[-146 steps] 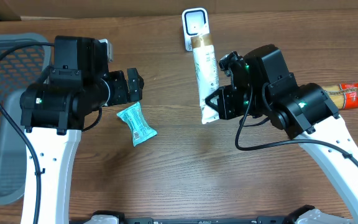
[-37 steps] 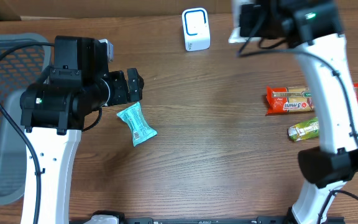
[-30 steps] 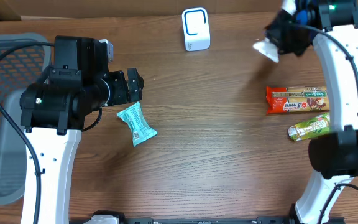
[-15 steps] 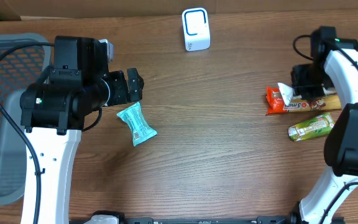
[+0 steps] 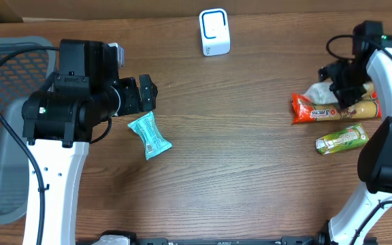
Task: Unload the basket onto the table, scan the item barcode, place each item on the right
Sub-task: 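Carry the white tube right and lay it above the spaghetti pack, then move the right gripper left to the teal wipes pack and grasp it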
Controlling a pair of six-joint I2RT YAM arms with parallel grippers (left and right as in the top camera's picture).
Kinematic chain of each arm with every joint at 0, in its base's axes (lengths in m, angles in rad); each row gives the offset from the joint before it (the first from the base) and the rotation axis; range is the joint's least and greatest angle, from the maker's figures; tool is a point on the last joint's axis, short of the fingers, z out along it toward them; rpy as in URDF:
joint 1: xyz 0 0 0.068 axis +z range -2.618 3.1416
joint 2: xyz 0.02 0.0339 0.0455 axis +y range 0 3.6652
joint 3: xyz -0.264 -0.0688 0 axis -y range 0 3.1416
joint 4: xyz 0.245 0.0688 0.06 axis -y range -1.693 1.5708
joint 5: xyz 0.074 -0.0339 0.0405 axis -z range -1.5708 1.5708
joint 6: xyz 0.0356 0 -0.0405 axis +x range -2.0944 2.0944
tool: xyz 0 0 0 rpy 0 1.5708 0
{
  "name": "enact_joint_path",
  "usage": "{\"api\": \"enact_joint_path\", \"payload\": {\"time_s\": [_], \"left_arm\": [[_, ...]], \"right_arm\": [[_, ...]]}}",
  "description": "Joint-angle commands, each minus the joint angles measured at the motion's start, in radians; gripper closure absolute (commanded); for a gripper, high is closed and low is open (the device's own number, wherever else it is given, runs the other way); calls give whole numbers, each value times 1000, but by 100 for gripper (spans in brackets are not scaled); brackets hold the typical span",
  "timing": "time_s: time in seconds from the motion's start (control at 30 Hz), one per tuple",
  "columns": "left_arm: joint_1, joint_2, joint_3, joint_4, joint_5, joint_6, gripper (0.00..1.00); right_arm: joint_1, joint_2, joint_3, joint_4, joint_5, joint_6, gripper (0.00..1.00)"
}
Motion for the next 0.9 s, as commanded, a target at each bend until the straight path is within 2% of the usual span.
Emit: {"api": "enact_joint_path", "payload": {"time_s": [0.0, 0.1, 0.27, 0.47, 0.6, 0.8, 0.87], "left_arm": [[-2, 5, 0, 0, 6, 19, 0], [-2, 5, 0, 0, 6, 19, 1], [-2, 5, 0, 0, 6, 19, 0], [-2, 5, 0, 0, 6, 19, 0], [-2, 5, 0, 0, 6, 19, 0], [-2, 5, 0, 0, 6, 19, 1], [-2, 5, 0, 0, 6, 19, 0]], "right_arm": [[47, -97, 103, -48, -28, -241, 14], [107, -121, 127, -76, -43, -296, 9], [288, -108, 101, -42, -104, -367, 8], [550, -66, 1, 153, -124, -369, 9], [706, -18, -29, 252, -152, -420, 11], [880, 67, -50, 398, -148, -446, 13], [916, 93, -50, 430, -148, -446, 16]]}}
